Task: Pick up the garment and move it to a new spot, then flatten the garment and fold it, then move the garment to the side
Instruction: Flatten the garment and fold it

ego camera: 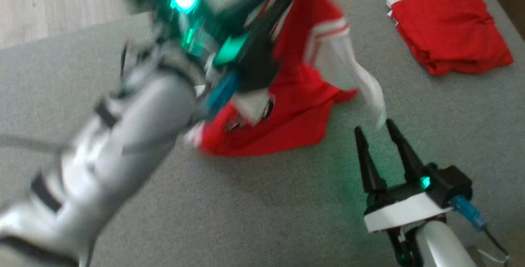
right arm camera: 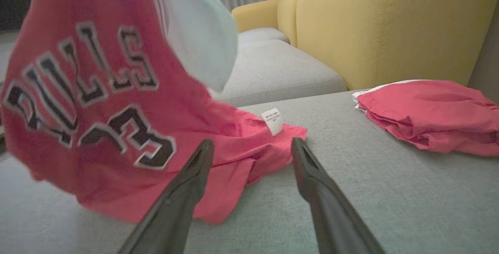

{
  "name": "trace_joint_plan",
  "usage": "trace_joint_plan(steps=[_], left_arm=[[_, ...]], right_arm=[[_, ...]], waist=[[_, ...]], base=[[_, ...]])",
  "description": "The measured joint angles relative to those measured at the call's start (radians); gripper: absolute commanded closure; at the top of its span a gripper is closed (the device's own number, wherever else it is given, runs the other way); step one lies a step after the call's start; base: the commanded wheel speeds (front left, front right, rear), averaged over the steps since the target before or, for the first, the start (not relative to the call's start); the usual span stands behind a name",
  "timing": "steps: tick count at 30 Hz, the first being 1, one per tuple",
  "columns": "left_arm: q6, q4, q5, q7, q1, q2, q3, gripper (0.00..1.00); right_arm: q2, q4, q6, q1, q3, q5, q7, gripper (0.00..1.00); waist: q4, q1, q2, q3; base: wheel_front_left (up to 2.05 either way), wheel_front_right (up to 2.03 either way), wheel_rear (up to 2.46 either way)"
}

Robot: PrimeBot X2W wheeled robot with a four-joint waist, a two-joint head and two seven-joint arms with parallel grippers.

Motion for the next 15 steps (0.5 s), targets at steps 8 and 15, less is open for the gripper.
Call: trace_joint_plan(steps=[8,15], left_arm=[[0.001,0.189,-0.072,-0.106,-0.373,-0.096,0.046,1.00],[0.062,0.211,-0.205,-0.082,-0.102,0.028,0.160,1.00]], right_arm=[[0.002,0.008,0.000,0.037,0.011,0.000,0.000,0.00],[0.002,0.001,0.000,0.070,-0.026,0.000,0.000,0.00]], waist=[[-0.016,-0.0001,0.0000,-0.052],[0.032,0.0000,0.0000,-0.055]], base=[[0.00,0.00,0.00],[0.00,0.00,0.00]])
